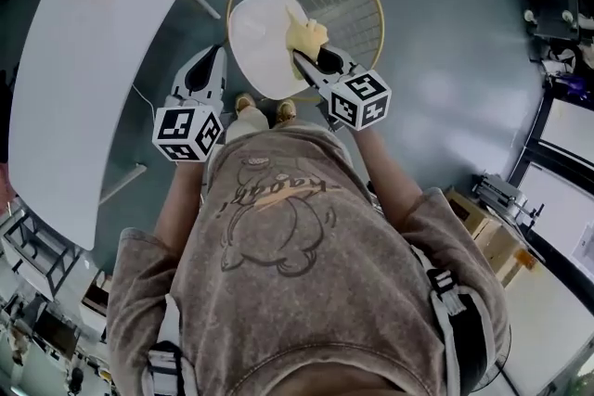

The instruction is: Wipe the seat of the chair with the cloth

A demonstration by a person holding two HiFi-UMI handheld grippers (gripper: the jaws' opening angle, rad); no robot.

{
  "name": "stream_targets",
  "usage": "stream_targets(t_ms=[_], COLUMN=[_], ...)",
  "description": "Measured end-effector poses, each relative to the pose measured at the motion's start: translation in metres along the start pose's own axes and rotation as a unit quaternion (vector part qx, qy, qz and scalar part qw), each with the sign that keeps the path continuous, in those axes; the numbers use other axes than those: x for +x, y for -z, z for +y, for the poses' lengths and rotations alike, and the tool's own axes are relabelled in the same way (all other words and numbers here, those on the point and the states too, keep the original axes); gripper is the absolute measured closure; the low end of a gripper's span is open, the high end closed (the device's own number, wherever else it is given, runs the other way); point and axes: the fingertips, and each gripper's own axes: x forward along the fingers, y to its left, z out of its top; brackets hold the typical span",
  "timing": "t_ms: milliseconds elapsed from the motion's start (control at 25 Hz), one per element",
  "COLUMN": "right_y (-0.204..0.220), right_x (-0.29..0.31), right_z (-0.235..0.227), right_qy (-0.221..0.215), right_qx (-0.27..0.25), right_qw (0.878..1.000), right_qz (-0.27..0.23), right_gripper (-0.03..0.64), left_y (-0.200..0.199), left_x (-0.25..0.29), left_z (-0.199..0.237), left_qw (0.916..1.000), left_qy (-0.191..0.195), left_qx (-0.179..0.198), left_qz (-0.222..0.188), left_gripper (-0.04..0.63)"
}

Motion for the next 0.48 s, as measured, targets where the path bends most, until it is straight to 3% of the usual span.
stream_targets(t_ms=[280,480], right_y=[-0.054,-0.07], right_x=[-0.04,-0.062], right_z=[0.011,0.013], right_qy=[0.031,0.062], right_qx=[-0.033,-0.055], right_qw=[0.996,0.991], right_qz=[-0.071,-0.106], right_gripper=[0.497,0.497], left_y=[-0.03,-0.043], left_x=[-0.017,-0.025], left_z=[-0.022,-0.029], left_qw=[0.9994,0.9988], left_qy=[0.015,0.015], left_qx=[0.019,0.032], left_qz=[-0.024,-0.035], left_gripper=[0.586,0.586])
